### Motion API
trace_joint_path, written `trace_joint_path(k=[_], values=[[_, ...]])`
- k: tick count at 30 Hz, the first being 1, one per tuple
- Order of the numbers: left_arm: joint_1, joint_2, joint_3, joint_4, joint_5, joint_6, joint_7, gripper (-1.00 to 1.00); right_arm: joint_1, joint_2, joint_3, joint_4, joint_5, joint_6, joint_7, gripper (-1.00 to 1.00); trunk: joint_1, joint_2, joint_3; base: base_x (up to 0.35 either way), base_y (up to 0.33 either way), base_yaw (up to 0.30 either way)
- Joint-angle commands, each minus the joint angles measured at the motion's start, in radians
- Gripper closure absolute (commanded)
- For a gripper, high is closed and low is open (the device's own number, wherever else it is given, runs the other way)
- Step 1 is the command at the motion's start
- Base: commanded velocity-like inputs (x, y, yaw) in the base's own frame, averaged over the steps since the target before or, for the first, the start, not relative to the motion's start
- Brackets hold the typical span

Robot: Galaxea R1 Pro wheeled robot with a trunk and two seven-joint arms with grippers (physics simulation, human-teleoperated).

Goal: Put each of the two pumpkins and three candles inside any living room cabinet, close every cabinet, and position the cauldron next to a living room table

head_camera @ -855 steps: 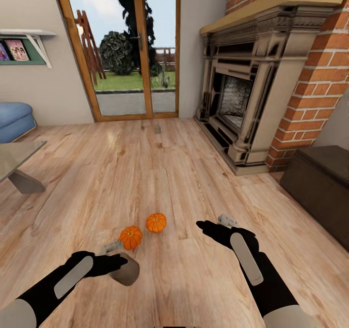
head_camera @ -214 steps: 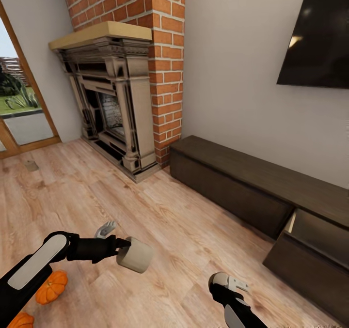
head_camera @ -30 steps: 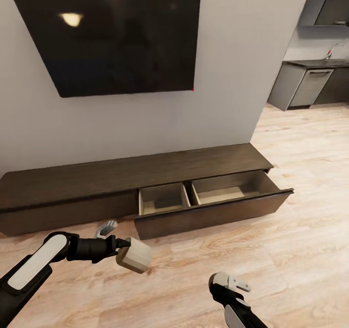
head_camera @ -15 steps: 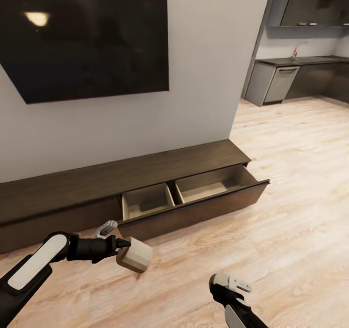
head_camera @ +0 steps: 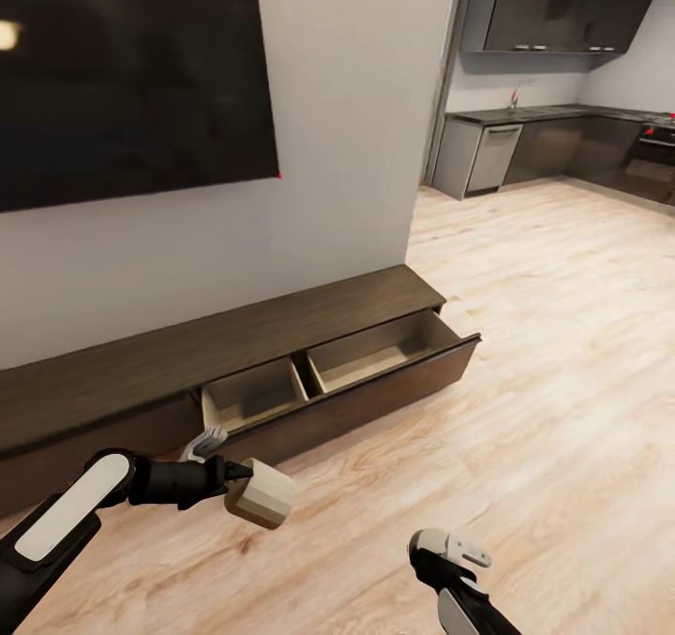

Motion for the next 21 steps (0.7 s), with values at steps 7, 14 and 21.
trace_joint_path(k=[7,14,21], values=[[0.000,0.001,-0.001,-0.002,0.017,-0.002,0.009,1.00,-0.001,-0.001,0.007,0.003,-0.006,-0.015,-0.008,1.00,0.000,-0.001,-0.001,0.000,0.000,-0.259],[0.000,0.001,-0.001,-0.002,0.017,-0.002,0.009,1.00,-0.001,-0.002,0.007,0.004,-0.007,-0.019,-0.008,1.00,0.000,-0.001,-0.001,0.000,0.000,-0.259],[-0.001,0.001,-0.001,-0.002,0.016,-0.003,0.010,1.00,-0.001,-0.002,0.006,0.005,-0.008,-0.023,-0.009,1.00,0.000,-0.001,-0.001,0.000,0.000,-0.259]])
